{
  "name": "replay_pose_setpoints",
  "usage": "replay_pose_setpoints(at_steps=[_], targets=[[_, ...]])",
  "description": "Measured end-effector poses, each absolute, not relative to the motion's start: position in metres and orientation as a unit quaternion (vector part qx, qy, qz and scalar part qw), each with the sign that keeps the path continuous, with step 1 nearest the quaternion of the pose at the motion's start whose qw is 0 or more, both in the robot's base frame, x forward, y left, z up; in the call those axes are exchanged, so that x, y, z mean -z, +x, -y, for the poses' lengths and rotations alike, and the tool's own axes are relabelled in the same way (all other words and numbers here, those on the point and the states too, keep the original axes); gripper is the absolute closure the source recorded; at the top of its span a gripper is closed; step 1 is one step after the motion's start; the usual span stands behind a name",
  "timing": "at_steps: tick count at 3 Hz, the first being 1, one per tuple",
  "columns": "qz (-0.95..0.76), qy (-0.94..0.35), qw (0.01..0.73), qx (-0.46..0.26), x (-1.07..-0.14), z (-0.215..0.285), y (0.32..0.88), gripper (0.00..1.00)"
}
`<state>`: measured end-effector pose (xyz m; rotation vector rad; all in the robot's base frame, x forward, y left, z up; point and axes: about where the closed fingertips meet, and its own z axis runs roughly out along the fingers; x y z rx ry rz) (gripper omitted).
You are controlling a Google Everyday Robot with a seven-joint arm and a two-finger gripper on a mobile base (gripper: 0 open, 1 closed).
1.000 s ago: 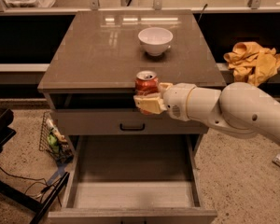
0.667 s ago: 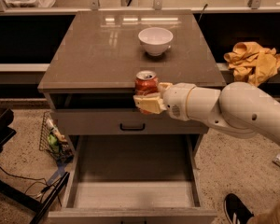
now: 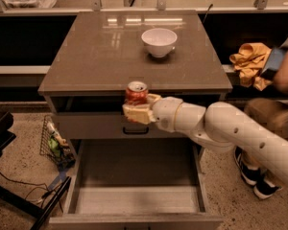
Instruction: Place coke can into middle drawer
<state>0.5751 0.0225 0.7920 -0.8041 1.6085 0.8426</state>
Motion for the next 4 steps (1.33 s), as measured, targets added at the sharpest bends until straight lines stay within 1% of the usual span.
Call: replay_pose_setpoints(at_steps=[1,2,3,4], targets=[[-0.587,-0.397,0.575,-0.408,-0.755,-0.052,0.529,1.00],[-0.563,-0.404,0.560,-0.454,-0.668,-0.028,0.486,1.00],[-0.551,-0.394,0.550,-0.488,-0.650,-0.032,0.471,1.00],[-0.550,-0.399,0.550,-0.486,-0.646,-0.038,0.475,1.00]])
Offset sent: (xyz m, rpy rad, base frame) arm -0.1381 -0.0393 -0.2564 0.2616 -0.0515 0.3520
